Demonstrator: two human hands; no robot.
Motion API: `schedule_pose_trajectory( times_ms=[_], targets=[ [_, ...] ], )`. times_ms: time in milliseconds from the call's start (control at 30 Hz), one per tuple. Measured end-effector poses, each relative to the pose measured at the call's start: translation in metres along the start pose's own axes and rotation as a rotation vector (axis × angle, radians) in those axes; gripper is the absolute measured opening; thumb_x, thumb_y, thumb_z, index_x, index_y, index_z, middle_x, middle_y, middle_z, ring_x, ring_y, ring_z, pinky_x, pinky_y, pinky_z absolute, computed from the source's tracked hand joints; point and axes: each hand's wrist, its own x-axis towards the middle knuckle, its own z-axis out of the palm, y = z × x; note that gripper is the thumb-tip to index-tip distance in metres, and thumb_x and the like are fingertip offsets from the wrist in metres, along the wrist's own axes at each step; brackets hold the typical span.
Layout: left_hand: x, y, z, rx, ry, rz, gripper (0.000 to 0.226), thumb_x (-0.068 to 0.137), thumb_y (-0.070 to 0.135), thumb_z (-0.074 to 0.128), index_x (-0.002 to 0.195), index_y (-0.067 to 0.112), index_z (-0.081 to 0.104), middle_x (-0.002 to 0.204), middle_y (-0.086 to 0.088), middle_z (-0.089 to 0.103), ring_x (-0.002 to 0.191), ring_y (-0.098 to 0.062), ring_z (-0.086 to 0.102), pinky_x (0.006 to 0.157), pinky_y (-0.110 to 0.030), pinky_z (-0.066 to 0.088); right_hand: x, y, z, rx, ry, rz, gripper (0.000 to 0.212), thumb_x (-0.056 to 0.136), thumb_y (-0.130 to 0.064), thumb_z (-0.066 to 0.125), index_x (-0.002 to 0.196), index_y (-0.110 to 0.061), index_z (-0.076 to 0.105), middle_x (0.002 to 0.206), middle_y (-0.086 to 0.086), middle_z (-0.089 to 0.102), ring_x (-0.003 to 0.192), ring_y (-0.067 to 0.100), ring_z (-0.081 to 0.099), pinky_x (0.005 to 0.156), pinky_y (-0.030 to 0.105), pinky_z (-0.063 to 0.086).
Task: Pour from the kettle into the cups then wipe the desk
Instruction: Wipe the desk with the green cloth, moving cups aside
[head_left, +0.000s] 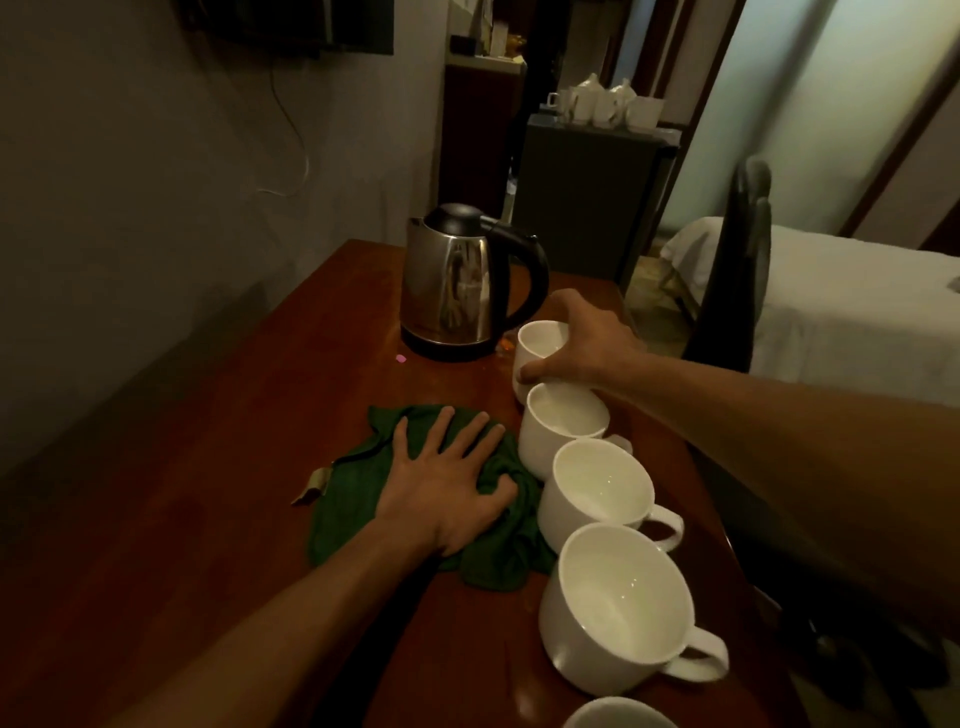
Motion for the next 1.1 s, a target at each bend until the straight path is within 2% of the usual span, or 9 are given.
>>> schedule_pose_trajectory(
  times_ms=[300, 400, 567, 800, 1100],
  targets=[
    [0.029, -0.010, 0.001, 0.025, -0.011, 0.011, 0.076, 0.086, 0.073, 0.004, 0.158, 0.046, -0.003, 0.166, 0.018, -0.011, 0.154, -0.016, -0.016, 0.118, -0.065, -0.010, 0.010, 0.015, 0.003, 0.002, -0.016, 0.074, 0.098, 0.063, -0.055, 0.087, 0.142, -0.029, 0.036, 0.138, 0.004, 0.054, 0.119, 0.030, 0.057, 0.093, 0.048, 0.054],
    [0.035, -0.013, 0.000, 0.025, -0.010, 0.012, 0.077, 0.085, 0.072, 0.002, 0.157, 0.046, -0.004, 0.166, 0.019, -0.011, 0.154, -0.015, -0.016, 0.118, -0.064, -0.011, 0.013, 0.016, 0.001, 0.039, -0.045, 0.114, 0.095, 0.065, -0.050, 0.088, 0.142, -0.027, 0.038, 0.138, 0.005, 0.053, 0.117, 0.029, 0.057, 0.085, 0.041, 0.057],
    [0.043, -0.017, -0.001, 0.016, -0.015, 0.015, 0.076, 0.084, 0.072, 0.002, 0.157, 0.048, -0.004, 0.166, 0.020, -0.010, 0.154, -0.014, -0.015, 0.118, -0.064, -0.011, 0.016, 0.015, -0.001, 0.052, -0.108, 0.122, 0.086, 0.072, -0.042, 0.086, 0.143, -0.025, 0.039, 0.141, 0.006, 0.050, 0.119, 0.029, 0.055, 0.075, 0.032, 0.052],
    [0.051, -0.024, -0.002, 0.028, -0.005, 0.018, 0.073, 0.089, 0.070, 0.005, 0.157, 0.047, -0.004, 0.167, 0.018, -0.009, 0.154, -0.015, -0.015, 0.118, -0.063, -0.011, 0.018, 0.012, -0.003, 0.050, -0.187, 0.161, 0.081, 0.079, -0.039, 0.080, 0.147, -0.023, 0.038, 0.143, 0.007, 0.047, 0.121, 0.030, 0.054, 0.093, 0.042, 0.056],
    [0.068, -0.031, 0.000, 0.013, 0.008, -0.011, 0.071, 0.091, 0.071, 0.007, 0.157, 0.047, -0.003, 0.167, 0.018, -0.009, 0.154, -0.016, -0.014, 0.118, -0.065, -0.011, 0.028, 0.006, -0.002, -0.036, -0.287, 0.221, 0.078, 0.081, -0.043, 0.078, 0.145, -0.027, 0.036, 0.139, 0.010, 0.047, 0.117, 0.033, 0.055, 0.093, 0.047, 0.055]
  ],
)
